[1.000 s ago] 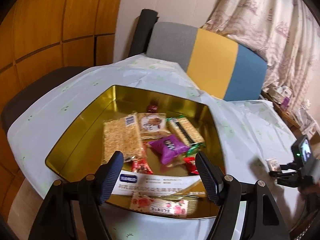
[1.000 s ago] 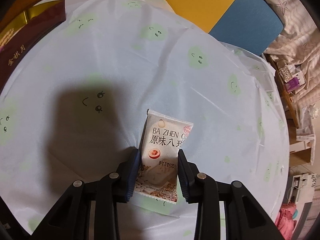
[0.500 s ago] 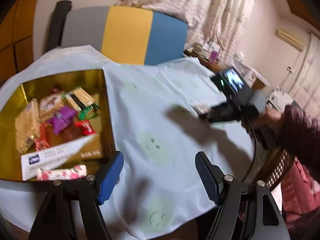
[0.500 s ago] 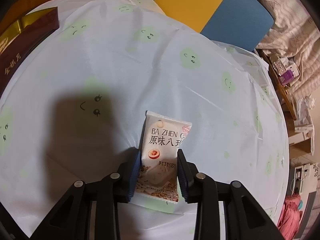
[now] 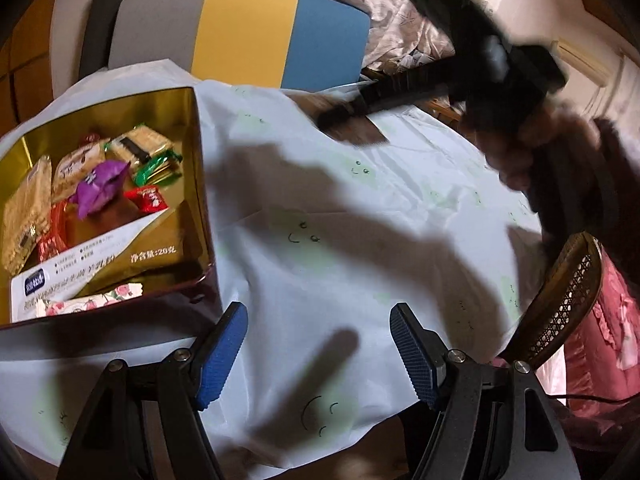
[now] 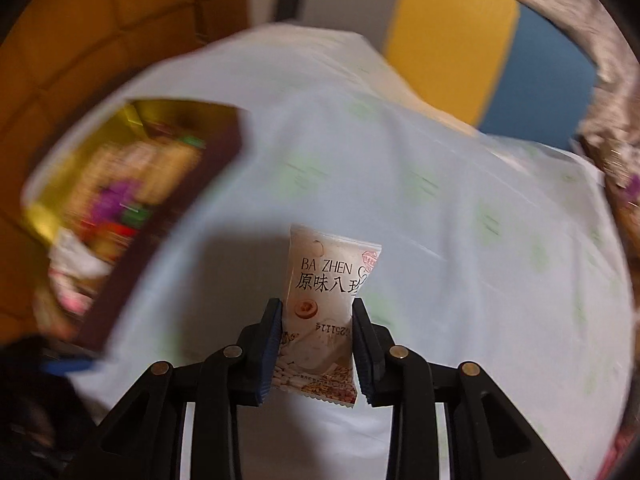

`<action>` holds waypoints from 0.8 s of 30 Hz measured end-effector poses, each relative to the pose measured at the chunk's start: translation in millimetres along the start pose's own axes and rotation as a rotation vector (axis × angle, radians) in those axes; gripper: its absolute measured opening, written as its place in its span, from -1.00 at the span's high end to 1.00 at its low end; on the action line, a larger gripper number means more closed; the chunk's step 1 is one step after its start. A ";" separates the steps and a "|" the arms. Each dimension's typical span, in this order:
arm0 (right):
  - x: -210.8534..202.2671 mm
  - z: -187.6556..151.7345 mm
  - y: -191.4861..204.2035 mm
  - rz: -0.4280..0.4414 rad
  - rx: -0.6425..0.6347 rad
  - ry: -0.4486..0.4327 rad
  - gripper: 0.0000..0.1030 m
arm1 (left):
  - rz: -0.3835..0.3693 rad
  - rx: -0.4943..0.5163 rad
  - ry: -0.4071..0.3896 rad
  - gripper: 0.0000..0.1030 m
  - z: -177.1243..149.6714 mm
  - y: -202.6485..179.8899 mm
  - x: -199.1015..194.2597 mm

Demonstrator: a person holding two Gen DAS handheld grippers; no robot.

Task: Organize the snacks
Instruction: 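Carry the BA ZHEN sachet with the right tool into the gold tray and release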

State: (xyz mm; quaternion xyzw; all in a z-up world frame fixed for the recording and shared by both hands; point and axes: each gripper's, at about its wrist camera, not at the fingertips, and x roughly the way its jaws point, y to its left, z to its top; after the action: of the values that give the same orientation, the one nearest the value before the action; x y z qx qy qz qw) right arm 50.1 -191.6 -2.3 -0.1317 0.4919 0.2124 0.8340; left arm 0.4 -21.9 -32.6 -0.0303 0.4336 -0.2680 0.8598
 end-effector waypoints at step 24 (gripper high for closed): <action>64.2 51.3 154.2 0.256 -0.357 0.102 0.33 | -0.001 -0.052 0.054 -0.36 -3.6 11.4 19.9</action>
State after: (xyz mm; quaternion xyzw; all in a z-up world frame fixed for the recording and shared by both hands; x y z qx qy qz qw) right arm 42.0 -20.2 -35.5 -0.2245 0.5008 0.3931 0.7378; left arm 12.2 -21.1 -52.6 -0.0456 0.4636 -0.2577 0.8465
